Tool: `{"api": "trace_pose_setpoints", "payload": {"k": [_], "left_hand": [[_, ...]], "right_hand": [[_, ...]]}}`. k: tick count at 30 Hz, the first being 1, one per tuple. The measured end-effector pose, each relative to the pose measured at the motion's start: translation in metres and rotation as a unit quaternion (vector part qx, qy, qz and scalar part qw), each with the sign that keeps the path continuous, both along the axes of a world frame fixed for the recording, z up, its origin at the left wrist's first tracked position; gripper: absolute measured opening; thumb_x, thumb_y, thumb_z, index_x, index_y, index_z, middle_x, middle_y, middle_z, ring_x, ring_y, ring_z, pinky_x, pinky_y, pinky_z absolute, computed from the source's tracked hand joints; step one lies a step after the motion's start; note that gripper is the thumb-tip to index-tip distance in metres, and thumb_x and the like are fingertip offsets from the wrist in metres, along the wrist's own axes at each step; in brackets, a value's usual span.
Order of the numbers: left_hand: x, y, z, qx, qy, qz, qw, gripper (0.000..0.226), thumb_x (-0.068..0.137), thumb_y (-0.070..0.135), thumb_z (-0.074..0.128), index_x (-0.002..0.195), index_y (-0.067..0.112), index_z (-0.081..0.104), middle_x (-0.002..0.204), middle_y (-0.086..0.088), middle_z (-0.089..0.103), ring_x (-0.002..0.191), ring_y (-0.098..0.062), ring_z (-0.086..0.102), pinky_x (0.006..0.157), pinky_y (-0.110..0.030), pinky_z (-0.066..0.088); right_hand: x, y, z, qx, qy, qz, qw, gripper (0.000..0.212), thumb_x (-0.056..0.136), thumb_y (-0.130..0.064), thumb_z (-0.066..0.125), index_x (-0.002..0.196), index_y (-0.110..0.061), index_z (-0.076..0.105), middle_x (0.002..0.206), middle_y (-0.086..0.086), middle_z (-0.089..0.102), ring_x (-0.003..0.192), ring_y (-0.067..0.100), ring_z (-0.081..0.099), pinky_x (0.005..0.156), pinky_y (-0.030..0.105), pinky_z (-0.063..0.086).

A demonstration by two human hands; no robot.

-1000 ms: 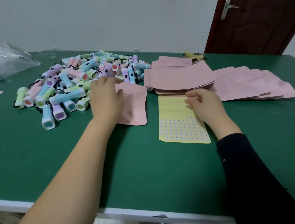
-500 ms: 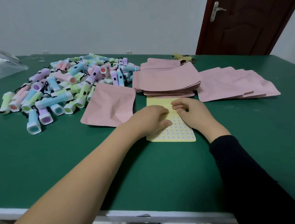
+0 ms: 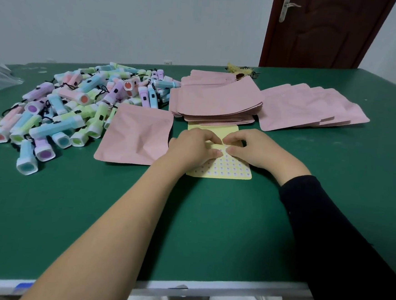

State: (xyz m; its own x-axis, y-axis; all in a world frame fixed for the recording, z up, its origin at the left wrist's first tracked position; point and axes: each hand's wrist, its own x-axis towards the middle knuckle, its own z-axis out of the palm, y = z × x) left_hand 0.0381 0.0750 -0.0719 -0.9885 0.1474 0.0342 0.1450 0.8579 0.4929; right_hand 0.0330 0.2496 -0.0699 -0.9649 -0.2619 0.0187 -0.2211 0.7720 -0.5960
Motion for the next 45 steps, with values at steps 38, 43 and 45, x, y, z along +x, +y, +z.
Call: {"api": "trace_pose_setpoints", "payload": {"k": [38, 43, 45], "left_hand": [[0.004, -0.006, -0.016, 0.127, 0.056, 0.032, 0.99, 0.011, 0.091, 0.038, 0.066, 0.099, 0.03, 0.067, 0.091, 0.017, 0.063, 0.099, -0.015, 0.062, 0.094, -0.041, 0.047], [0.005, -0.005, -0.016, 0.123, 0.058, 0.032, 0.99, 0.007, 0.091, 0.038, 0.065, 0.095, 0.032, 0.066, 0.088, 0.017, 0.062, 0.098, -0.014, 0.061, 0.094, -0.041, 0.047], [0.005, -0.006, -0.016, 0.123, 0.057, 0.033, 0.99, 0.008, 0.091, 0.039, 0.065, 0.095, 0.032, 0.066, 0.089, 0.017, 0.062, 0.099, -0.015, 0.062, 0.094, -0.042, 0.047]], "right_hand": [[0.004, -0.009, -0.002, -0.07, 0.093, -0.023, 0.993, 0.018, 0.085, -0.013, 0.068, 0.087, -0.028, 0.058, 0.097, -0.012, 0.063, 0.096, 0.006, 0.054, 0.073, 0.02, 0.036], [0.005, -0.01, -0.001, -0.072, 0.093, -0.019, 0.993, 0.021, 0.085, -0.014, 0.069, 0.083, -0.031, 0.057, 0.092, -0.017, 0.061, 0.095, 0.004, 0.053, 0.078, 0.022, 0.036], [0.005, -0.009, -0.001, -0.074, 0.096, -0.019, 0.992, 0.021, 0.085, -0.014, 0.069, 0.082, -0.032, 0.057, 0.089, -0.02, 0.06, 0.093, 0.001, 0.053, 0.078, 0.021, 0.035]]}}
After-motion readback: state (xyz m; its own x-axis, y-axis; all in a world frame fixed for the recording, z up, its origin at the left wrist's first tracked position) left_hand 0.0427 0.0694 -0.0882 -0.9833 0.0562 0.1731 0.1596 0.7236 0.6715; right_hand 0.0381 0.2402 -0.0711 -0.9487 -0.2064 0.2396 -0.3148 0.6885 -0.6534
